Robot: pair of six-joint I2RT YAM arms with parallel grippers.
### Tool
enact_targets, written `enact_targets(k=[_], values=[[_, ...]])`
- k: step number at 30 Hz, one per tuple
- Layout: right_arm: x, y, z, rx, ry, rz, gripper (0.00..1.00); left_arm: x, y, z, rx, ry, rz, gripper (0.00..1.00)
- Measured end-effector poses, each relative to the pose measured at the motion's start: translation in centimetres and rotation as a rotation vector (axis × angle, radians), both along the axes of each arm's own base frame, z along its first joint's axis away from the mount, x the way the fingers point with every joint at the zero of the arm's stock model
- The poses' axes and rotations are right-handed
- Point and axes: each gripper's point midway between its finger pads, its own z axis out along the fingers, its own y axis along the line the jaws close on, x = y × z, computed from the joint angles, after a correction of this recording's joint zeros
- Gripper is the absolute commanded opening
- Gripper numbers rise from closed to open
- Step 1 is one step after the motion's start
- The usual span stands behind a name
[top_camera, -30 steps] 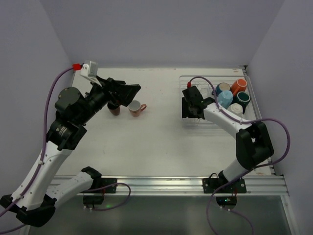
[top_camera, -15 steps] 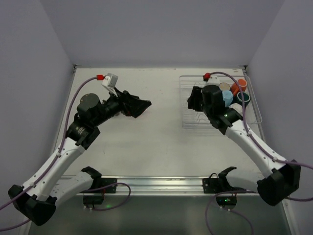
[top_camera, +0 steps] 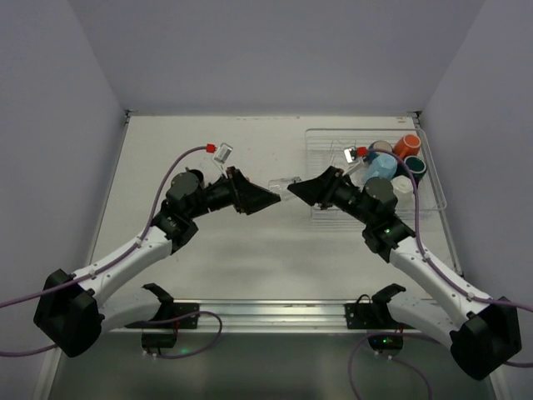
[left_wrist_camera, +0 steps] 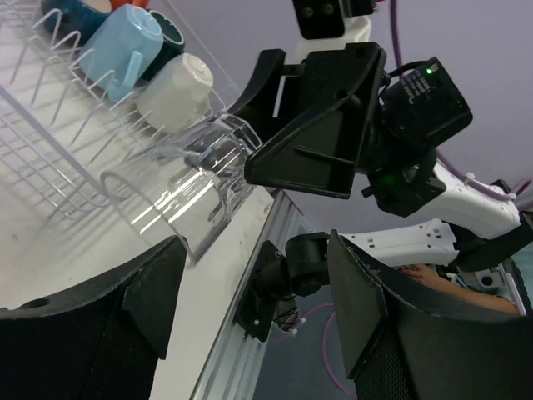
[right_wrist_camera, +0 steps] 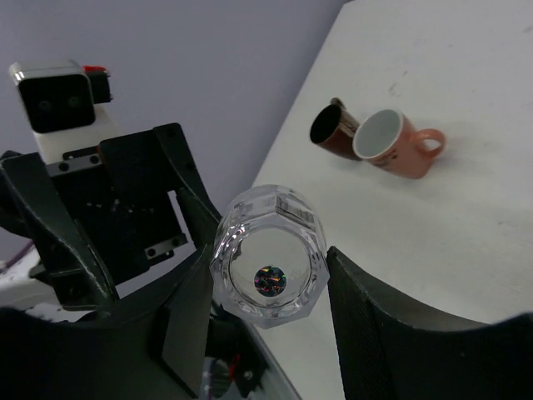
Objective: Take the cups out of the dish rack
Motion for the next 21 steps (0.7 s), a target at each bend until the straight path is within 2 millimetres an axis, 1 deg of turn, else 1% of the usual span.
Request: enact_targets(k=[2, 6, 9, 10, 12, 13, 14, 15, 16, 17, 19, 20, 21], values=[[-0.5, 0.9, 0.1, 0.055, 0.019, 0.055, 0.28, -0.5, -0.7, 0.1, -0.013, 0.006, -0.026, 0.66], [-1.5, 1.6, 0.6, 0.125, 0.027, 0.119, 0.28, -0.8, -1.4, 0.1, -0.029, 0.017, -0.044, 0.59], [-1.9, 1.8, 0.9, 0.154, 0.024, 0.143, 0.28, -0.9, -1.5, 0.5, -0.042, 0.017, -0.047, 0.49], [-2.0, 1.8, 1.1, 0.163, 0.022, 0.148, 0.29, -0.8, -1.6, 0.5, -0.046, 0.018, -0.045, 0.36], [-2.1, 2.0, 1.4, 0.187, 0.019, 0.166, 0.33, -0.6, -1.6, 0.6, -0.053, 0.025, -0.037, 0.19], [-2.1, 2.1, 1.6, 0.199, 0.015, 0.174, 0.38, -0.4, -1.6, 0.5, -0.054, 0.025, -0.03, 0.06], [-2.1, 2.2, 1.6, 0.207, 0.019, 0.175, 0.43, -0.4, -1.6, 0.6, -0.059, 0.029, -0.031, 0.01], [-1.9, 2.2, 1.3, 0.215, 0.03, 0.174, 0.6, -0.5, -1.6, 0.9, -0.067, 0.019, -0.034, 0.0], [-1.7, 2.2, 1.2, 0.223, 0.037, 0.173, 0.68, -0.4, -1.6, 1.1, -0.067, 0.013, -0.03, 0.0], [-1.6, 2.2, 1.1, 0.221, 0.038, 0.169, 0.79, -0.2, -1.5, 0.9, -0.048, 0.007, -0.017, 0.0], [-1.7, 2.3, 0.2, 0.195, 0.056, 0.173, 0.88, 0.8, -1.6, 0.8, 0.002, -0.006, 0.026, 0.0], [-1.8, 2.3, -0.4, 0.174, 0.068, 0.169, 0.94, 1.6, -1.6, 0.9, 0.043, -0.019, 0.058, 0.0], [-1.8, 2.2, -1.1, 0.142, 0.08, 0.154, 0.95, 2.7, -1.6, 1.3, 0.103, -0.036, 0.093, 0.0]])
